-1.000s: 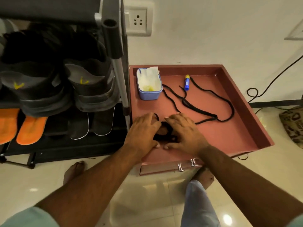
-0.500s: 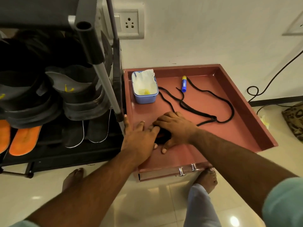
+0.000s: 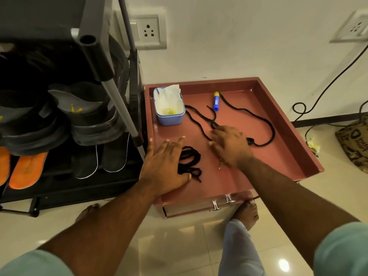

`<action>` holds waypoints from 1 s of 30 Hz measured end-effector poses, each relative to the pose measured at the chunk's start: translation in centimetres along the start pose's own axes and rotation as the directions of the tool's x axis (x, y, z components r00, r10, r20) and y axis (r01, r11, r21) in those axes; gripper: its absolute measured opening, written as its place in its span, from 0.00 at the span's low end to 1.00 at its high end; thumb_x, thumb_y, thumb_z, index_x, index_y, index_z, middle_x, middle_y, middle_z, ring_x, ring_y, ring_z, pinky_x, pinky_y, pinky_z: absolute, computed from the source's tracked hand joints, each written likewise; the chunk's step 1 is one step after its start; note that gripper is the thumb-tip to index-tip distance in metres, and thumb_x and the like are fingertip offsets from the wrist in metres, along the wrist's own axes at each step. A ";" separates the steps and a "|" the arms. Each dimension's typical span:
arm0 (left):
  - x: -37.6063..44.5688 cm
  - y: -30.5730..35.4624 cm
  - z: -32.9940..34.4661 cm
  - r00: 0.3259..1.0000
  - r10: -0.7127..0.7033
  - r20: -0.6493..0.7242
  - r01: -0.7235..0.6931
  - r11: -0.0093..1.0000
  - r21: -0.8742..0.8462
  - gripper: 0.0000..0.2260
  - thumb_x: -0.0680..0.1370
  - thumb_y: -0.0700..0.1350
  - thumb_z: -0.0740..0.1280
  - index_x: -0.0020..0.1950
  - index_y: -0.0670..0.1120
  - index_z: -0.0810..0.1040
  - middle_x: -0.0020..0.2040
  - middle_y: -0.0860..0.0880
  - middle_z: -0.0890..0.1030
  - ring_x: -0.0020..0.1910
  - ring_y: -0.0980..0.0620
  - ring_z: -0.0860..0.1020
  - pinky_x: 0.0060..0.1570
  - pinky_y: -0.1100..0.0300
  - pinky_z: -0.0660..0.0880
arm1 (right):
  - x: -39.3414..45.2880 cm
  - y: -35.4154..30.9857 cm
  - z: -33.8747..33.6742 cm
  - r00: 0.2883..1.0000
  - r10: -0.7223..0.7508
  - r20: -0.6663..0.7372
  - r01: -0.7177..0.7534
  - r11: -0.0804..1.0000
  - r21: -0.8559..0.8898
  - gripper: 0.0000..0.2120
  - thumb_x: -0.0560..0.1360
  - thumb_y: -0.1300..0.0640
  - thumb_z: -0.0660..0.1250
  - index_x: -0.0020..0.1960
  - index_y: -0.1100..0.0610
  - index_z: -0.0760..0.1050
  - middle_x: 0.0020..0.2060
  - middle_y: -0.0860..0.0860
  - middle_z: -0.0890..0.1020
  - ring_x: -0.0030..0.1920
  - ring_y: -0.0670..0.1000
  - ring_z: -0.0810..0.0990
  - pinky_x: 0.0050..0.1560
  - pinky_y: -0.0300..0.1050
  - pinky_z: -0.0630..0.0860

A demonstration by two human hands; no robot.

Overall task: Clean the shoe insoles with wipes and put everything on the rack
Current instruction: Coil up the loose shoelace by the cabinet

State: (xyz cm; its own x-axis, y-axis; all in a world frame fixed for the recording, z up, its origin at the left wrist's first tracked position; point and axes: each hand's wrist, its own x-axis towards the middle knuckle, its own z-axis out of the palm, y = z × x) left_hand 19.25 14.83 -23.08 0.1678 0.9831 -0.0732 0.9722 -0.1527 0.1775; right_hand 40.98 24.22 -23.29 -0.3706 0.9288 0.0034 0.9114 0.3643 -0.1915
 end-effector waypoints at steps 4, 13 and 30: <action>0.1 0.2 0.0 1.000 -0.017 0.006 0.017 1.000 -0.005 0.45 0.74 0.71 0.59 0.81 0.51 0.43 0.80 0.51 0.56 0.80 0.50 0.49 0.75 0.42 0.36 | 0.6 2.2 -0.5 0.965 0.217 0.150 -0.201 0.973 -0.114 0.19 0.76 0.43 0.61 0.63 0.50 0.72 0.60 0.52 0.72 0.61 0.57 0.71 0.61 0.56 0.64; -3.5 0.5 -1.4 0.998 -0.025 0.053 0.037 0.966 -0.254 0.44 0.75 0.63 0.67 0.81 0.49 0.48 0.81 0.49 0.54 0.80 0.49 0.46 0.76 0.53 0.38 | -1.6 0.8 -7.5 0.920 0.310 -0.239 -0.210 0.906 0.368 0.05 0.76 0.64 0.59 0.46 0.60 0.73 0.41 0.56 0.78 0.43 0.58 0.76 0.40 0.46 0.70; -30.2 8.4 -12.3 0.972 -0.234 -0.001 0.048 0.201 -0.978 0.11 0.78 0.34 0.69 0.58 0.45 0.79 0.48 0.52 0.84 0.50 0.56 0.82 0.56 0.59 0.78 | -29.6 -22.6 -15.4 0.996 0.093 -0.005 -0.003 0.087 0.996 0.08 0.78 0.66 0.61 0.44 0.56 0.72 0.37 0.55 0.79 0.36 0.48 0.78 0.39 0.44 0.78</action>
State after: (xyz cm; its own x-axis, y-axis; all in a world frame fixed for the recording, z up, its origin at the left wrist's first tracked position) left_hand 20.37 -14.94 -7.25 -0.0648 0.9916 -0.1122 0.0435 0.1152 0.9924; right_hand 34.10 -10.48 -3.92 -0.2835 0.9589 -0.0091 -0.0981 -0.0385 -0.9944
